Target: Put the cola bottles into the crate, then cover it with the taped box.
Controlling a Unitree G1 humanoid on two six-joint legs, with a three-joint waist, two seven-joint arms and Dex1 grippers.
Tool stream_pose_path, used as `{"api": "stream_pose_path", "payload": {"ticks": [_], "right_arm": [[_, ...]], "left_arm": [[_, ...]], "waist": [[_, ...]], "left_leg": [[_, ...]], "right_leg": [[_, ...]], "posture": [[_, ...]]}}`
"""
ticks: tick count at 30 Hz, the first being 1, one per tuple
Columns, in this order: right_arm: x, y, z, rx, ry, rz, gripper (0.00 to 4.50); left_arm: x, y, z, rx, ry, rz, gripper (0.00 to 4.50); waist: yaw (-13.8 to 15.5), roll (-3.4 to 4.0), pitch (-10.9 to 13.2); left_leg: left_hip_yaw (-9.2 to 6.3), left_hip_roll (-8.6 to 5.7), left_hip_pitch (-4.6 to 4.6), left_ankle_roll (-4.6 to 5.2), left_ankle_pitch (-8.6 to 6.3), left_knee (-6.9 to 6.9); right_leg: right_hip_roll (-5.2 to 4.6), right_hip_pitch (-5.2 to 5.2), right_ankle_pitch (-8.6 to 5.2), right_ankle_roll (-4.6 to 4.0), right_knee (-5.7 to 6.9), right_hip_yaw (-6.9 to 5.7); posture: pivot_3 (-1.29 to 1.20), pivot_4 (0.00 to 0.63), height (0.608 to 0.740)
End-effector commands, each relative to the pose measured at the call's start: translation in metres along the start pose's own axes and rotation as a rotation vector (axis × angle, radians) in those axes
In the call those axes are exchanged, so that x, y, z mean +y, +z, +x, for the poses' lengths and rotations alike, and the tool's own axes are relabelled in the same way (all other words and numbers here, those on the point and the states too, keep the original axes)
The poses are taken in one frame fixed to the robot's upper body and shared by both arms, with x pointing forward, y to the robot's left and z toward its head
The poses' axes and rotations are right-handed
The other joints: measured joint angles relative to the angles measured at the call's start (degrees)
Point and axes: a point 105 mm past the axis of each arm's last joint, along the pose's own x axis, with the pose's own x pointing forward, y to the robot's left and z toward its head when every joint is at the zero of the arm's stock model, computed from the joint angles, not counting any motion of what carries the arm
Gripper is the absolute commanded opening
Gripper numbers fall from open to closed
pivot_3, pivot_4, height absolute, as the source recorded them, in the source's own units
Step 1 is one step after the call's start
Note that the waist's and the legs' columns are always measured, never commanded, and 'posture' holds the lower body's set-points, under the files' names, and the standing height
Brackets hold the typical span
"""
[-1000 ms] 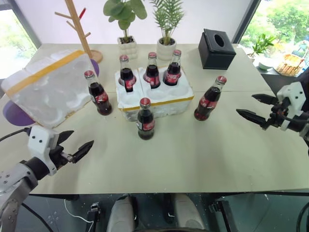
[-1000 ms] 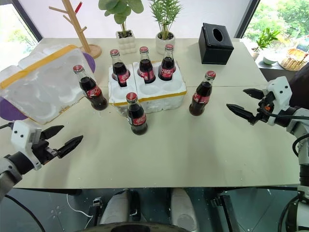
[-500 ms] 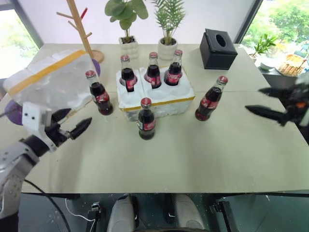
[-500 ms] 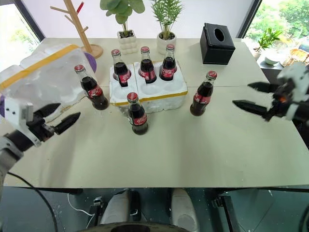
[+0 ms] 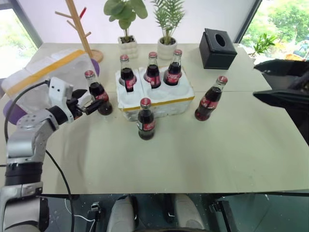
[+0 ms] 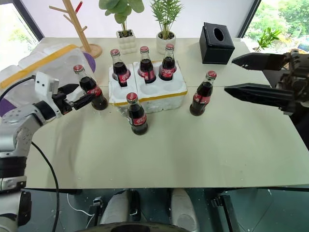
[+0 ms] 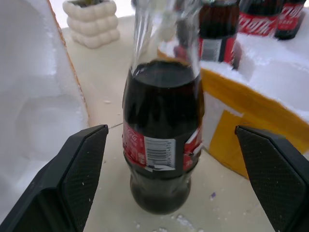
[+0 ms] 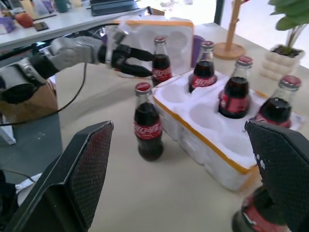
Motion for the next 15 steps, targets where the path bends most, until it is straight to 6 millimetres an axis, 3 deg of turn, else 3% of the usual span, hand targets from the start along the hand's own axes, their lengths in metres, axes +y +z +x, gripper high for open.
{"api": "stream_pose_path", "payload": {"ticks": [1,9,12,14,15], "right_arm": [[0.011,0.011,0.0,-0.038,0.018,-0.045,4.5],[0.016,0.011,0.007,-0.061,0.041,-0.05,4.5],[0.017,0.011,0.009,-0.061,0.049,-0.055,4.5],[0.017,0.011,0.01,-0.064,0.052,-0.055,4.5],[0.017,0.011,0.01,-0.067,0.054,-0.05,4.5]], "left_arm": [[0.0,0.013,0.014,-0.043,-0.032,0.044,4.38],[0.005,0.002,0.039,-0.031,-0.032,0.039,4.38],[0.006,-0.001,0.039,-0.03,-0.034,0.043,3.59],[0.007,-0.001,0.035,-0.028,-0.036,0.051,2.78],[0.008,0.0,0.032,-0.029,-0.039,0.055,2.8]], "waist": [[0.11,0.0,0.0],[0.08,-0.02,0.01],[-0.1,-0.02,0.01],[-0.02,-0.02,0.01],[-0.01,-0.02,0.01]], "left_leg": [[0.0,0.0,-0.01,0.0,0.0,0.01],[-0.02,-0.04,-0.04,0.01,0.01,0.05],[-0.03,-0.02,-0.04,0.01,0.01,0.04],[-0.04,-0.01,-0.04,0.01,0.01,0.04],[-0.05,0.0,-0.04,0.01,0.01,0.04]], "right_leg": [[0.01,0.0,0.0,0.0,0.0,-0.01],[-0.03,0.01,0.05,0.08,0.01,-0.02],[0.02,-0.01,0.07,0.12,0.01,-0.02],[0.03,-0.01,0.07,0.12,0.02,-0.03],[0.03,-0.01,0.07,0.12,0.02,-0.03]], "posture": [[0.0,0.15,0.74],[0.0,0.15,0.74],[0.0,0.15,0.74],[0.0,0.15,0.74],[0.0,0.15,0.74]]}}
